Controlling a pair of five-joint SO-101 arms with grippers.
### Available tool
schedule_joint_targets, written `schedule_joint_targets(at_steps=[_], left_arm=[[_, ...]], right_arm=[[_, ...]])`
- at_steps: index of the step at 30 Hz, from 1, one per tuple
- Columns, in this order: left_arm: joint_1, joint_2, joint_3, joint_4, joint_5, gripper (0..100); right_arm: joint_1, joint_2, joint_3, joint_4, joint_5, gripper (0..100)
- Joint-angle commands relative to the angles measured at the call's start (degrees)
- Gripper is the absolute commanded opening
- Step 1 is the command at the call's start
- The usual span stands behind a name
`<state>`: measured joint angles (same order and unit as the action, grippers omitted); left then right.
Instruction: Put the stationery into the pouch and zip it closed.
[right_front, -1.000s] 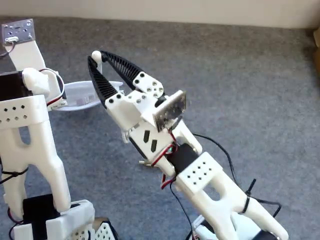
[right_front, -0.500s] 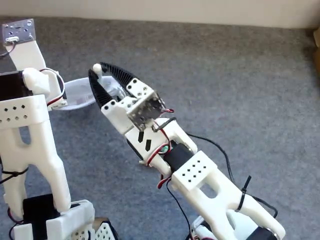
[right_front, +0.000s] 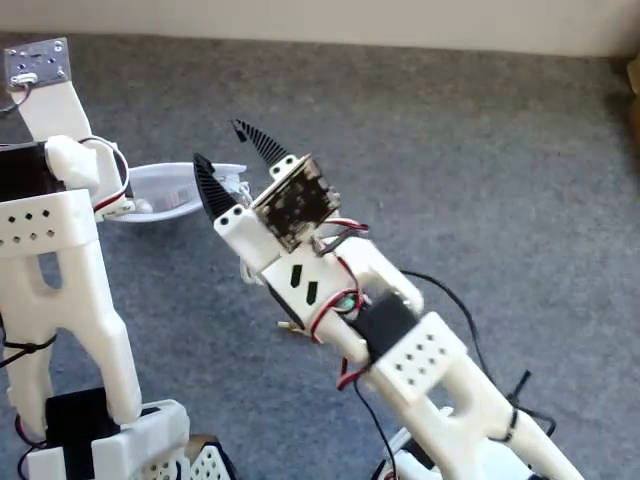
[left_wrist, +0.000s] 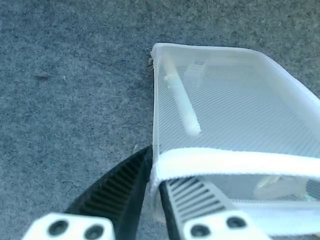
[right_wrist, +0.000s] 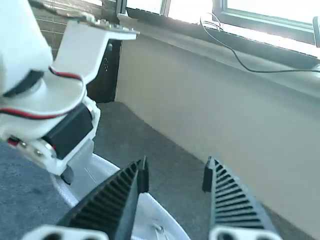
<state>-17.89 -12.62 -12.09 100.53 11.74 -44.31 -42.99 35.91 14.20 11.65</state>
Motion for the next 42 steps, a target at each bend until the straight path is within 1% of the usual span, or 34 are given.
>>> schedule_joint_targets(at_steps=[1, 8, 14, 18, 23, 27, 38, 42], left_arm=[[1.01, -0.04, -0.22, -0.09, 0.53, 0], [1.01, -0.04, -0.22, -0.09, 0.53, 0], [1.01, -0.04, -0.22, -0.09, 0.53, 0], [1.01, -0.04, -0.22, -0.09, 0.53, 0], [1.01, -0.04, -0.22, -0.09, 0.53, 0], [1.01, -0.04, -0.22, -0.09, 0.53, 0], [1.01, -0.04, -0.22, 0.00, 0.53, 0], [1.01, -0.04, -0.22, 0.00, 0.53, 0]], right_arm=[[2.33, -4.18, -9.80, 12.09, -3.96, 17.0], [8.57, -5.05, -16.57, 31.69, -5.10, 17.0], [14.02, -4.44, -16.31, 43.82, -5.10, 17.0], [15.87, -2.59, -13.67, 50.24, -4.92, 17.0], [16.48, 2.86, -7.34, 50.42, -4.75, 17.0], [16.48, 9.80, -6.29, 49.80, -4.75, 17.0], [18.51, 27.03, -6.29, 39.78, -4.66, 17.0], [18.15, 33.27, -6.29, 37.58, -1.67, 17.0]])
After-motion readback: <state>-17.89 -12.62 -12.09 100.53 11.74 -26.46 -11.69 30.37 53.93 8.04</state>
